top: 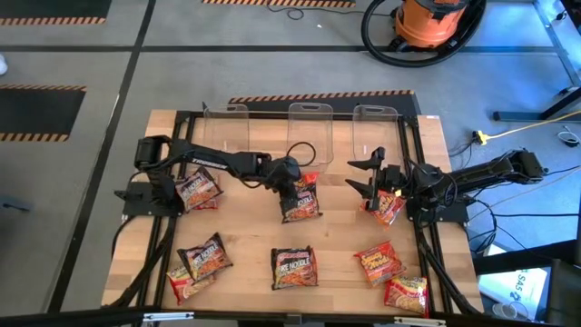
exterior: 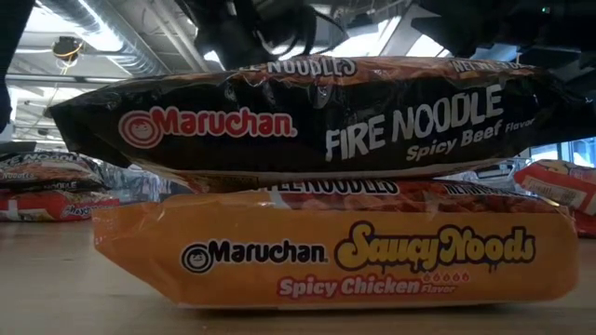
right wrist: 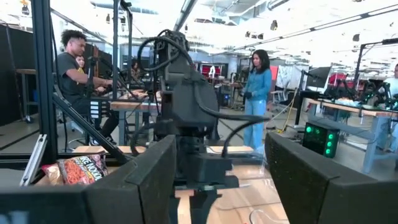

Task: Sort Maruchan noodles
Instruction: Put the black noodle pack into the middle transparent bin

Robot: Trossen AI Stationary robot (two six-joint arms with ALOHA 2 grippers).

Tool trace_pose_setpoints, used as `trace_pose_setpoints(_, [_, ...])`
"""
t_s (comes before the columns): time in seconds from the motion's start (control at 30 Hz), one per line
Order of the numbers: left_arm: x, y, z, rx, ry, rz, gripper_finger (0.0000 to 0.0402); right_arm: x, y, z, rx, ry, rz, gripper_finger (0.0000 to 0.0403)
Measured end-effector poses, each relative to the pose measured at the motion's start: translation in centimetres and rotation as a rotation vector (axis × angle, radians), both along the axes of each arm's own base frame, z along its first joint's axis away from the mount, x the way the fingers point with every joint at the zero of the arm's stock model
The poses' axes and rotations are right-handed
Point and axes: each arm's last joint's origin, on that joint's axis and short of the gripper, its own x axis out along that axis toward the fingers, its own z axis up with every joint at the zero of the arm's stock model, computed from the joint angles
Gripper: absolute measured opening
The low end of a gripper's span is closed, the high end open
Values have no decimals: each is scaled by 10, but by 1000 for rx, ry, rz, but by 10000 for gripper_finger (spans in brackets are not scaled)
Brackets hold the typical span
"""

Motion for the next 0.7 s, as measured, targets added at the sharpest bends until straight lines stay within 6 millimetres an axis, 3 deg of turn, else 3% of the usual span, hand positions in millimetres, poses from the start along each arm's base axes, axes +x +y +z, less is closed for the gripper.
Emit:
trace_pose_setpoints(0.4, [4, 7, 3, -18, -61, 3, 160, 0, 1, 0, -14, 2, 16, 232])
trace_pose_setpoints(0.7, [13, 4, -21, -26, -29, 0, 160, 0, 1, -1, -35, 13, 12, 232])
